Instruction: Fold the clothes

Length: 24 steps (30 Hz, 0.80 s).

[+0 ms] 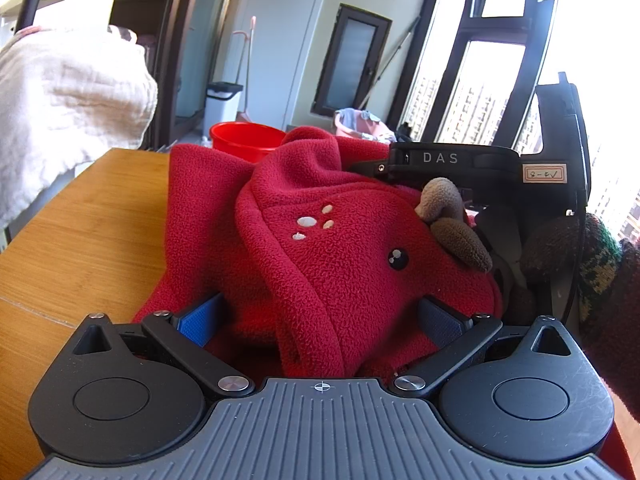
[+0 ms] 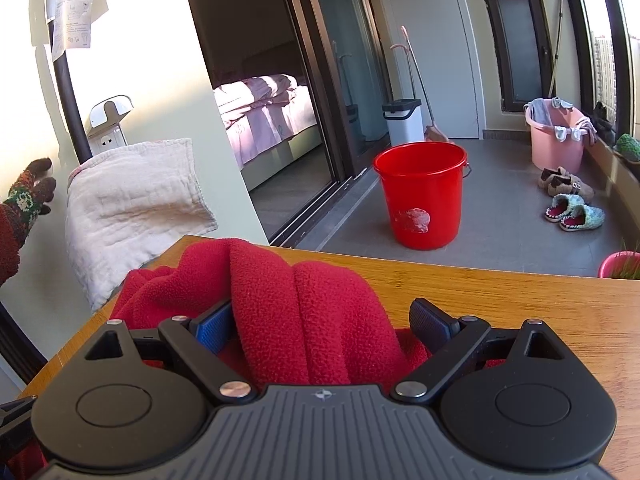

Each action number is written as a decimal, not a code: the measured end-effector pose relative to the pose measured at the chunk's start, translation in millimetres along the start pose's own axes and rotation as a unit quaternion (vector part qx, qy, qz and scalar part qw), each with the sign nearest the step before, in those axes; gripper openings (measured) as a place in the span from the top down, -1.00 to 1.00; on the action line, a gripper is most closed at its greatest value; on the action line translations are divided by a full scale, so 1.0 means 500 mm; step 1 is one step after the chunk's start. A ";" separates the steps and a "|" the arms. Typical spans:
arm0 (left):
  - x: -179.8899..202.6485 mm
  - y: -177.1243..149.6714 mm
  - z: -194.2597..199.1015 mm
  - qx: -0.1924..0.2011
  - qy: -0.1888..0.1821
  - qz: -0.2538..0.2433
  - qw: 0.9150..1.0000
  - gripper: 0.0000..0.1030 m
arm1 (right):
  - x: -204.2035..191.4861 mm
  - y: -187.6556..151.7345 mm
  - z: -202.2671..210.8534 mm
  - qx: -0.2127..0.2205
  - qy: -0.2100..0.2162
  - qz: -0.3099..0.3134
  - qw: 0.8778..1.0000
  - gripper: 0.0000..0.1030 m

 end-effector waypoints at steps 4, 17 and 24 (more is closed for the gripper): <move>0.001 -0.001 0.002 0.000 -0.001 0.001 1.000 -1.00 | 0.010 0.000 0.002 -0.001 0.007 -0.014 1.000 -0.80; 0.010 -0.001 0.003 0.000 0.000 0.001 1.000 -1.00 | 0.018 -0.004 0.007 0.010 0.002 -0.025 1.000 -0.83; 0.018 0.003 0.002 0.001 -0.001 0.002 1.000 -1.00 | 0.013 -0.004 0.003 0.005 -0.004 -0.022 1.000 -0.84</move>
Point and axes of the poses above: each gripper's, at about its wrist camera, not at the fingertips, and z roughly against the way its jaws point, x to its right, y to its top, the point moved 1 cm from there along -z, roughly the way its jaws point, and after that the axes turned 5 degrees about -z, right-handed, at the moved point
